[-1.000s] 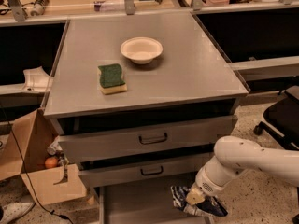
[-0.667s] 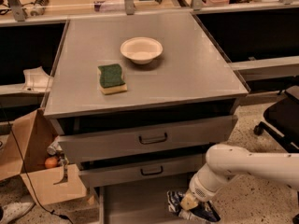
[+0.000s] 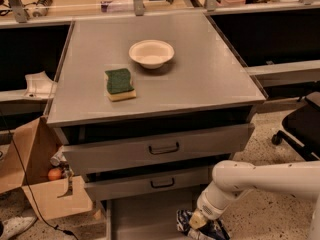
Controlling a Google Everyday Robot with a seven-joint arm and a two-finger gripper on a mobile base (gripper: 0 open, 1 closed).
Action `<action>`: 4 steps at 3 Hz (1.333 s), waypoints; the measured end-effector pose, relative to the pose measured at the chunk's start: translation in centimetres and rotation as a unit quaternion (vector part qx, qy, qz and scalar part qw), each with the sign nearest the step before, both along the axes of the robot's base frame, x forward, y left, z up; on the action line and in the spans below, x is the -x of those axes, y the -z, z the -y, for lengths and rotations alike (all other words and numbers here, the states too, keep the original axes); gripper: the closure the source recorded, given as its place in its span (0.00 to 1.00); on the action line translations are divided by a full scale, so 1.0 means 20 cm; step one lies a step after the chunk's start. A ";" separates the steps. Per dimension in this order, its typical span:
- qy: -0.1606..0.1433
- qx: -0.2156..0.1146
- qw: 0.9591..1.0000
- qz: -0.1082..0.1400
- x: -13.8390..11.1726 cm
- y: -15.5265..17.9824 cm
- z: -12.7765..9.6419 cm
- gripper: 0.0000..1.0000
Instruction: Place blue chip bag into bottom drawer
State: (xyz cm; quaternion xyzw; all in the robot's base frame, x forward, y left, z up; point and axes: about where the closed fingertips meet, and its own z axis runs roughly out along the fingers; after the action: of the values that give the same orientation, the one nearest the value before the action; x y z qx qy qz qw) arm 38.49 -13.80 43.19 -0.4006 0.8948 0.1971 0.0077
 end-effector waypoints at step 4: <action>-0.020 -0.054 0.998 -0.037 0.05 0.39 -0.22 1.00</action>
Offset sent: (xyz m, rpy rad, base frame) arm -0.0195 0.0638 -0.0800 0.1271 0.0660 0.0629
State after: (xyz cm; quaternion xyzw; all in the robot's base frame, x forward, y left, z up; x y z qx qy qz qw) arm 37.51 -9.50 35.40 -0.4094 0.8745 0.2599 -0.0082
